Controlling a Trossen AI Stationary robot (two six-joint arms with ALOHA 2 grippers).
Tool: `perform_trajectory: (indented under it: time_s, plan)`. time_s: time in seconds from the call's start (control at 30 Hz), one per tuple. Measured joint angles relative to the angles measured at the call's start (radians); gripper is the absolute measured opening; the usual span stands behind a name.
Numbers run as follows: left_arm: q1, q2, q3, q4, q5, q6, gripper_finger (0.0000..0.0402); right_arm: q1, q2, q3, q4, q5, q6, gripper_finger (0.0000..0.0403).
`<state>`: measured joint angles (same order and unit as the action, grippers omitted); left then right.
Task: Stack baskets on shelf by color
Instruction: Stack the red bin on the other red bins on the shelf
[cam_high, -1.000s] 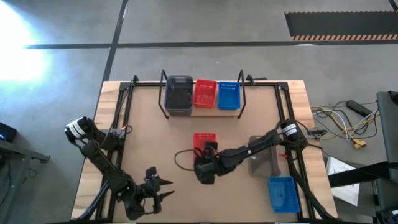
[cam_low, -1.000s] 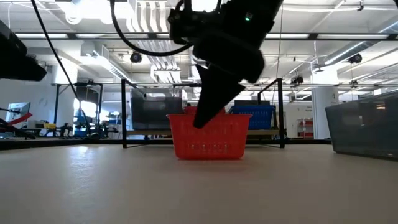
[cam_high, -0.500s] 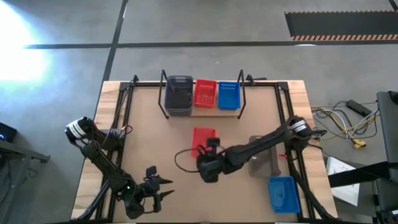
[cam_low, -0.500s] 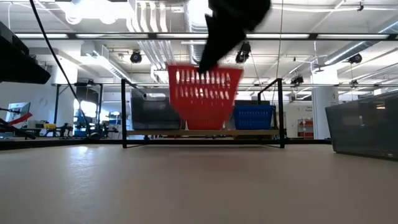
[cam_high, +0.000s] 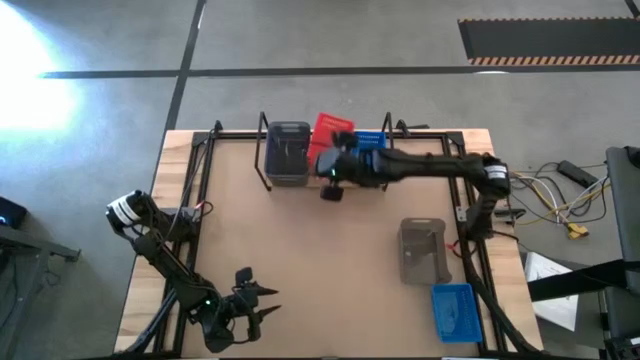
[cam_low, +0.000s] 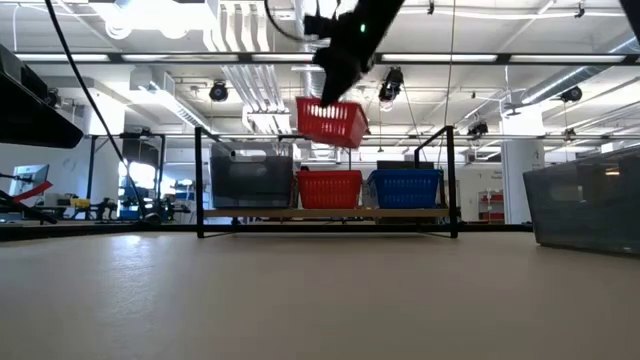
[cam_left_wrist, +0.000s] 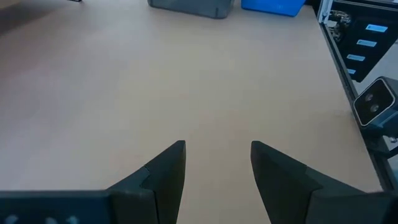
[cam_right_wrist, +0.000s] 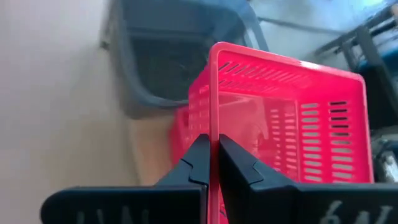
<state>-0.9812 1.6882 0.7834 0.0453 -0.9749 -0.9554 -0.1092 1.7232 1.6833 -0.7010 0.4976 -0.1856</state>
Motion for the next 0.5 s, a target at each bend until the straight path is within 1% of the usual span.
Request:
perform_trajectory:
  time_s: [0.1, 0.2, 0.33, 0.5]
  plan:
    - [0.0, 0.0, 0.0, 0.001, 0.0, 0.0, 0.0166, -0.075, 0.027, -0.002, 0.002, -0.035, -0.026, 0.0009]
    - [0.0, 0.0, 0.0, 0.001, 0.0, 0.0, 0.0166, -0.112, 0.047, -0.002, 0.002, -0.053, -0.055, 0.0009]
    - [0.0, 0.0, 0.0, 0.0, -0.001, 0.0, 0.0166, -0.124, 0.078, -0.002, 0.002, -0.105, -0.089, 0.0009]
    - [0.0, 0.0, 0.0, 0.0, -0.001, -0.001, 0.0166, -0.121, 0.107, -0.003, 0.002, -0.118, -0.117, 0.0009]
